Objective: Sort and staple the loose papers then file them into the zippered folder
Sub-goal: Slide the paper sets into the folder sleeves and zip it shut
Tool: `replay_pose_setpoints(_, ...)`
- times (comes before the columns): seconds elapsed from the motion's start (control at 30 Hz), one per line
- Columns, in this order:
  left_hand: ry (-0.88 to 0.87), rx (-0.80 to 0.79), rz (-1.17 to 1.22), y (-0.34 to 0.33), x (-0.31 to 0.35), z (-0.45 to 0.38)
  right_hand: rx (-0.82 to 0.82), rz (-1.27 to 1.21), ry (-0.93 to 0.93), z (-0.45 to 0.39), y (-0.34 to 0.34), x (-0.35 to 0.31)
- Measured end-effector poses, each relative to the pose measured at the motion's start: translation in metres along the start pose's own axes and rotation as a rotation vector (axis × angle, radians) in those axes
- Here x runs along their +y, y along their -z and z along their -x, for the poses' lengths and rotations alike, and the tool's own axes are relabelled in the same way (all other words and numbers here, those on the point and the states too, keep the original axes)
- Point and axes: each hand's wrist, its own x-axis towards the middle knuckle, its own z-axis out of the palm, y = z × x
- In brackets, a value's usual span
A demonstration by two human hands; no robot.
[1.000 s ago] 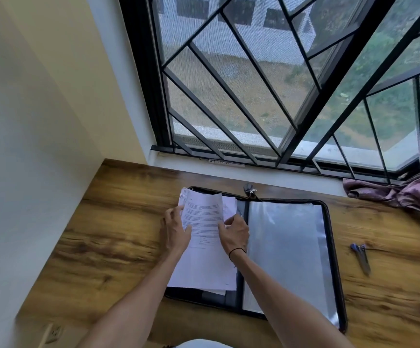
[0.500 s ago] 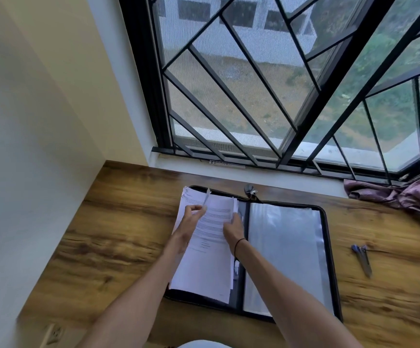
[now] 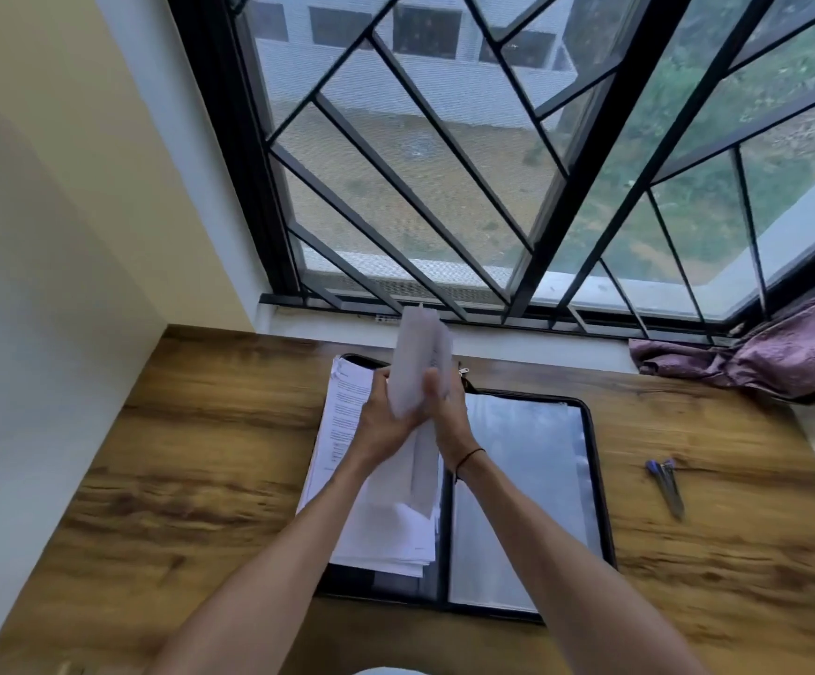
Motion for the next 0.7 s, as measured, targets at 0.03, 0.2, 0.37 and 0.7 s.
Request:
replay_pose_setpoints(0.03, -0.026, -0.001, -0.011, -0.002, 0.003, -0.004, -0.018, 0.091, 0.046, -0.002, 0.002, -0.001)
replay_pose_setpoints(0.2, -0.221, -0.075, -0.029, -0.012, 0.015, -0.007, 0.078, 0.129, 0.127, -0.013, 0.014, -0.004)
replay_pose_setpoints(0.37, -0.379, -0.012, -0.04, -0.017, 0.023, -0.01, 0.003, 0.1, 0.266, -0.005, 0.022, -0.029)
replay_pose_setpoints(0.7, -0.037, -0.175, -0.078, -0.023, 0.008, -0.009, 0.011, 0.145, 0.141, -0.005, 0.046, -0.004)
